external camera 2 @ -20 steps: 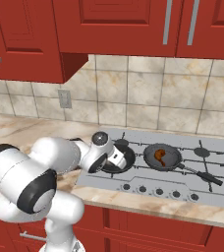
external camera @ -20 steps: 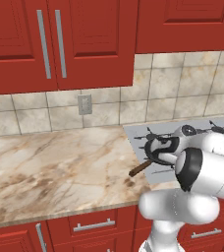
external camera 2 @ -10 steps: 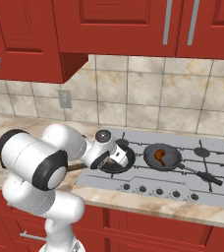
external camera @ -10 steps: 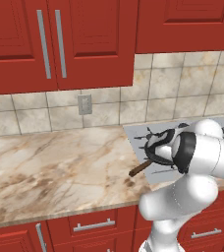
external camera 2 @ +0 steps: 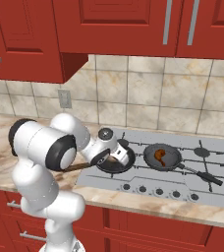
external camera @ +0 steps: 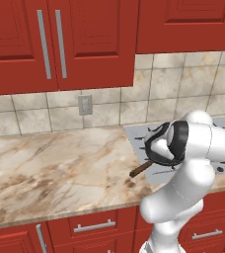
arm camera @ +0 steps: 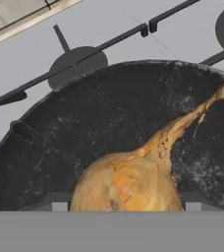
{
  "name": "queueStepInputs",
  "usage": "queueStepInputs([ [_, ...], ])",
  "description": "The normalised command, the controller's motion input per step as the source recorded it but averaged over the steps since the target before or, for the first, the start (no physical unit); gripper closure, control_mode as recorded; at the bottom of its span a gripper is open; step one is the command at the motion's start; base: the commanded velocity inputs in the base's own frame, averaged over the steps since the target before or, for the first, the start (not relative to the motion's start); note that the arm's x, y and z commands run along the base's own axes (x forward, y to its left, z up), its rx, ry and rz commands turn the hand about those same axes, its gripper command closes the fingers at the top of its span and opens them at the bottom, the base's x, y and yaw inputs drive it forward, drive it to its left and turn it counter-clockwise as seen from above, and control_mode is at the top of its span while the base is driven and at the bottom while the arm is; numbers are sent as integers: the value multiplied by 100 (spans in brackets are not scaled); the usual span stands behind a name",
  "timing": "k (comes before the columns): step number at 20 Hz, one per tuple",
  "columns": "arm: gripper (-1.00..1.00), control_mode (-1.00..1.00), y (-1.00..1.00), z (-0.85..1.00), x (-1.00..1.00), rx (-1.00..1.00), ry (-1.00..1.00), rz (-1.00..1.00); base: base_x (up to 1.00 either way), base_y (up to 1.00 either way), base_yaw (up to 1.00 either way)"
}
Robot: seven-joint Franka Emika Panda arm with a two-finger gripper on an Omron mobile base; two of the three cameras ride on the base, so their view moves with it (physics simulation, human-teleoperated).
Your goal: Place both pans onto different burners. Then place the onion and the chicken drumstick on different pans.
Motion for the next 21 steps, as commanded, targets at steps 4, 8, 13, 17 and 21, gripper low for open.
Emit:
queueStepInputs([
  [4, 100, -100, 0, -20, 21, 0, 1, 0, 0, 0, 0],
  [8, 100, -100, -5, -30, 5, 1, 0, 0, 0, 0, 0],
  [13, 100, -100, -4, -37, 1, 1, 0, 0, 0, 0, 0],
  [17, -100, -100, 0, -32, 0, 0, 0, 0, 0, 0, 0],
  [21, -100, -100, 0, -27, 0, 0, 0, 0, 0, 0, 0],
])
